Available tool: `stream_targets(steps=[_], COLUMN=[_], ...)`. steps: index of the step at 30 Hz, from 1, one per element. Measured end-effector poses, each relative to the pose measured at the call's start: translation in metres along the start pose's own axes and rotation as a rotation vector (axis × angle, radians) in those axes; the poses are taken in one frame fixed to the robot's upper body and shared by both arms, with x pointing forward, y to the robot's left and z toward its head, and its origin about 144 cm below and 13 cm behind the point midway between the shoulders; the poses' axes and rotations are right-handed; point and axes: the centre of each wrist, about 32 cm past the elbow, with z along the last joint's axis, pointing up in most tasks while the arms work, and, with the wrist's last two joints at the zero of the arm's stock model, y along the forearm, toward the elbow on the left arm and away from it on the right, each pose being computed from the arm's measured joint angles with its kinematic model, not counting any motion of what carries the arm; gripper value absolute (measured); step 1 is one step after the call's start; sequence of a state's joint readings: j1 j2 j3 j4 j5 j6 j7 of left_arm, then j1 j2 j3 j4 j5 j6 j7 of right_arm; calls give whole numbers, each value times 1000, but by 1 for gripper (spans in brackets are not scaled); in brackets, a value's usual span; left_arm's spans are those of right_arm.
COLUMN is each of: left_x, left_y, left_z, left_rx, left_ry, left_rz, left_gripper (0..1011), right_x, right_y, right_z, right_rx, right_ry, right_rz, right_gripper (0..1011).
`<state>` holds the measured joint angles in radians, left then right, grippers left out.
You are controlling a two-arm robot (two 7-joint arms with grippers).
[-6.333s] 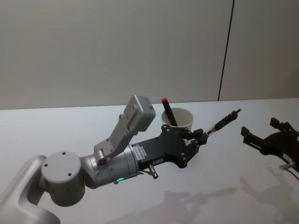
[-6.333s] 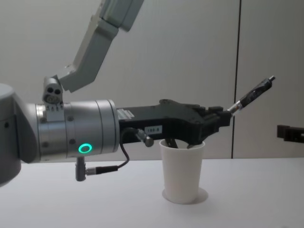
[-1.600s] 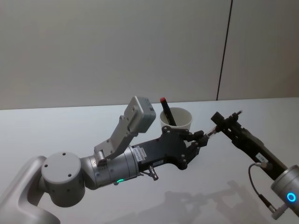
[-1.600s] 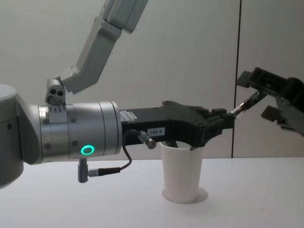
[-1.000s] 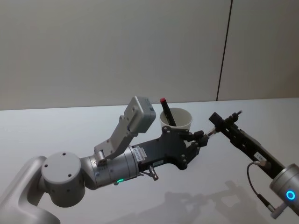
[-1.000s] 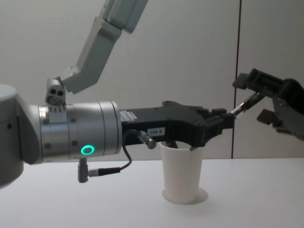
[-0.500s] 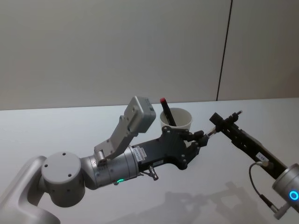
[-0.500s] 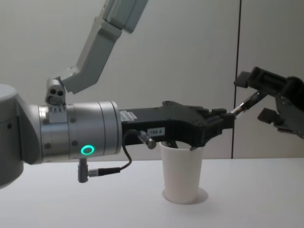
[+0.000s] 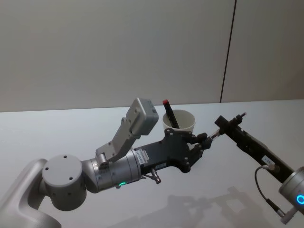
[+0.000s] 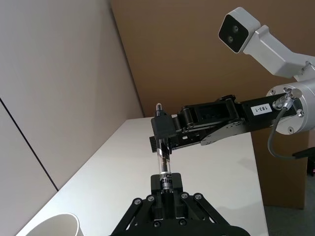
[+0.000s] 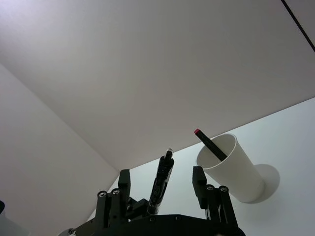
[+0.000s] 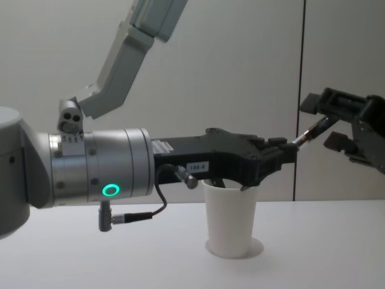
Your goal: Place the pen into the pen holder.
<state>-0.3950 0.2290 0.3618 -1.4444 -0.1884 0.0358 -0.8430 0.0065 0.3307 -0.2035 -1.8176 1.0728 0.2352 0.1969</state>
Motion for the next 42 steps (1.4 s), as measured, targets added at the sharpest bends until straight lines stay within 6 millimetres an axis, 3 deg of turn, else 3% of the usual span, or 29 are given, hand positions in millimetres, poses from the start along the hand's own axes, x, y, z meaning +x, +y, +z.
stream_targets(steps=[10,22,42], left_x=[0,0,0], left_y=[0,0,0], left_z=[0,0,0], left_rx=[0,-2,-1], left_ry=[0,1,-1], left_rz=[0,0,0], left_gripper=[130,130,129], right_x=[0,0,1], right_y=[-2,-2,-3], right_z=[0,-1,-2], right_rx=[16,63,98], right_ry=[-10,-22,-47], right_rz=[16,42,42], right_gripper=[485,145,136])
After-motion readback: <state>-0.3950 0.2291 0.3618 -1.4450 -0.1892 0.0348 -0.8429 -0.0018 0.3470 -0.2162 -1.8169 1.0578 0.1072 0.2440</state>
